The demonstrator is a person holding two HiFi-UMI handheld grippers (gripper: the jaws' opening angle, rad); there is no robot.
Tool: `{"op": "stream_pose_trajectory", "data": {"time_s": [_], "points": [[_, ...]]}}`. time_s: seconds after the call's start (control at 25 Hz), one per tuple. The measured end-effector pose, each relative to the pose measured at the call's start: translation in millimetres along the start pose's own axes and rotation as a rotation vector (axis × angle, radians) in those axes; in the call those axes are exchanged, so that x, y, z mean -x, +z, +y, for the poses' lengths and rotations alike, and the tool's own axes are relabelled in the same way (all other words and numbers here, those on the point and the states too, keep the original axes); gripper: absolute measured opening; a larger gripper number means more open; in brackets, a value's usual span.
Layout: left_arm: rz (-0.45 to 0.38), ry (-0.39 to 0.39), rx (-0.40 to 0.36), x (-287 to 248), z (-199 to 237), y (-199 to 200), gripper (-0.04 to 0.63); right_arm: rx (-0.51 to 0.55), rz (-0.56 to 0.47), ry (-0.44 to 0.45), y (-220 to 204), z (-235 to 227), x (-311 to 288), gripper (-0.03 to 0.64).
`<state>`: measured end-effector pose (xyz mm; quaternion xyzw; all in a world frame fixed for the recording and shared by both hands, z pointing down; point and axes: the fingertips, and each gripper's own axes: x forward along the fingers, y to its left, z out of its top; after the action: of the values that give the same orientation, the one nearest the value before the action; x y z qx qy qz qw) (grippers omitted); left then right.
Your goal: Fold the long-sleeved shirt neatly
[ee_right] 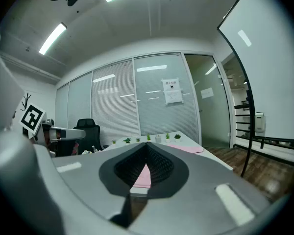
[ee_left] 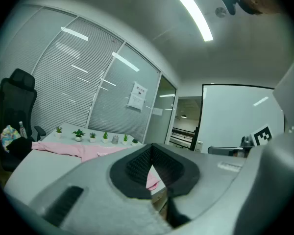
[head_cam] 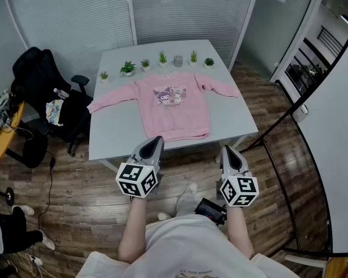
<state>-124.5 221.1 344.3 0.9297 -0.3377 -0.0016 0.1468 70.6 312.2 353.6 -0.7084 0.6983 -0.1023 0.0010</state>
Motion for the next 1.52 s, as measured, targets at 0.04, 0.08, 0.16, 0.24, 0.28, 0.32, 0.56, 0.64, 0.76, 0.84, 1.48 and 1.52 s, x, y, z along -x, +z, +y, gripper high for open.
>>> {"op": "stream_pose_trajectory", "data": {"time_s": [0.04, 0.08, 0.16, 0.24, 0.28, 0.32, 0.56, 0.64, 0.76, 0.84, 1.48, 1.52], "points": [[0.001, 0.0, -0.003, -0.4, 1.6, -0.5, 0.008, -0.001, 0.0, 0.0, -0.3, 0.6, -1.0, 0.009], [0.002, 0.0, -0.004, -0.6, 3.2, -1.0, 0.008, -0.002, 0.001, 0.001, -0.7, 1.3, -1.9, 0.009], [0.003, 0.0, -0.001, -0.5, 5.5, -2.1, 0.008, 0.001, 0.005, 0.006, -1.3, 2.6, -3.5, 0.009], [0.002, -0.001, 0.005, -0.4, 5.7, -1.8, 0.008, 0.006, 0.009, 0.008, -1.1, 3.0, -4.5, 0.009], [0.0, -0.003, 0.005, -0.5, 5.2, -0.9, 0.008, 0.004, 0.007, 0.007, -0.3, 2.5, -4.5, 0.009], [-0.004, -0.006, 0.005, -0.9, 4.6, 0.1, 0.008, -0.004, -0.003, 0.006, 1.1, 1.6, -4.1, 0.009], [0.007, -0.101, -0.012, -13.9, -5.2, -3.6, 0.343, -0.076, -0.036, 0.06, 4.3, 4.2, -9.4, 0.174], [0.033, -0.108, -0.043, -18.2, -7.6, -8.1, 0.351, -0.081, -0.016, 0.067, 1.0, 4.8, -13.2, 0.259], [0.047, -0.124, -0.047, -23.5, -11.5, -12.0, 0.351, -0.072, -0.004, 0.063, -0.3, 3.4, -14.5, 0.27], [0.053, -0.138, -0.028, -27.9, -14.2, -15.0, 0.351, -0.071, -0.001, 0.056, -1.3, 0.0, -15.1, 0.27], [0.133, -0.161, -0.085, -149.4, -3.1, -29.8, 0.333, -0.145, 0.043, -0.01, -19.2, -94.9, -84.1, 0.268], [0.139, -0.159, -0.079, -163.3, 0.1, -30.1, 0.331, -0.151, 0.048, -0.01, -19.4, -103.5, -95.5, 0.268]]}}
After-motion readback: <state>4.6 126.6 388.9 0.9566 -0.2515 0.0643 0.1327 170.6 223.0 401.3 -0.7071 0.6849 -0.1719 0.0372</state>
